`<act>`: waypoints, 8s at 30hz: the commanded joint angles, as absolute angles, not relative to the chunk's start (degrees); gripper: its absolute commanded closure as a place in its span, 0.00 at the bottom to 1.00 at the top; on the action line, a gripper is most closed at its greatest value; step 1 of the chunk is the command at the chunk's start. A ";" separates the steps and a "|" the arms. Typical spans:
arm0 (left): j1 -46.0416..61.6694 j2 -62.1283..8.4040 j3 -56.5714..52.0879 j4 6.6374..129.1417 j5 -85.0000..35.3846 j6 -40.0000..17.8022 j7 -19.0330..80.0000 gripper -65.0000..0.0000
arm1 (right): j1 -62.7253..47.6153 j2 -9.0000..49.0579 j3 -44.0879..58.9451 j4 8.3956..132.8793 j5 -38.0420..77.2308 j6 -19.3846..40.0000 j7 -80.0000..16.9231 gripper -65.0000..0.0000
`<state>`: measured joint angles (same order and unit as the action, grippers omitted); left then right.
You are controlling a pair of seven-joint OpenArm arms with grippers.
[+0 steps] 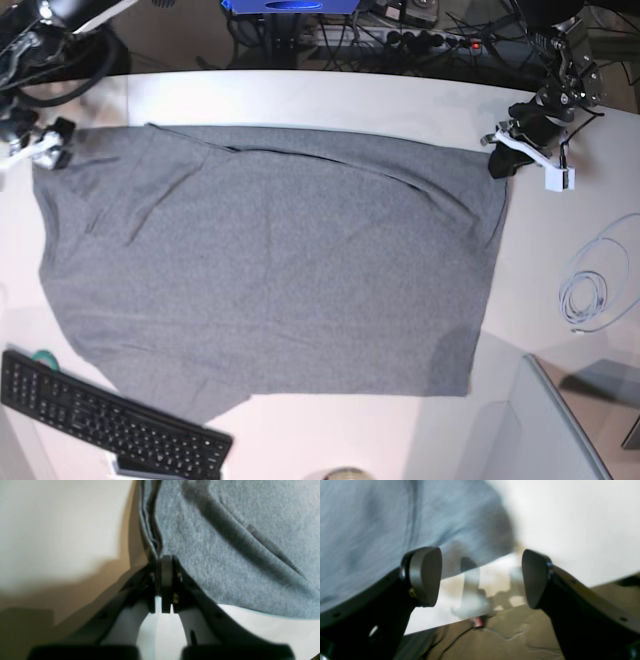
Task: Layout the t-shirt on the table in an organized manner, then fold the t-shirt properly
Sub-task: 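Hold the shirt edge with both grippers and adjust the right gripper's grip, then lift and drag the grey shirt edge away with both grippers, then release the shirt edge and move both grippers inward over the shirt, then grasp the shirt's side edges with both grippers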
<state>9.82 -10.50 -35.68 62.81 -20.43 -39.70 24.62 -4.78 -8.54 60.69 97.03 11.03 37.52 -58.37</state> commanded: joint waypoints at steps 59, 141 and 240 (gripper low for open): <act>11.91 -10.51 -36.18 69.85 -20.79 -40.00 24.66 1.00 | 1.45 0.04 72.92 77.49 15.87 40.00 -60.35 1.00; 23.34 -5.76 -41.98 78.20 -20.18 -38.99 27.56 0.88 | -7.52 6.64 61.67 74.51 23.78 27.21 -61.67 0.55; -0.92 -8.40 -32.48 63.34 -8.84 -33.89 14.64 1.00 | 22.29 22.37 21.93 39.43 20.09 26.68 -19.03 0.92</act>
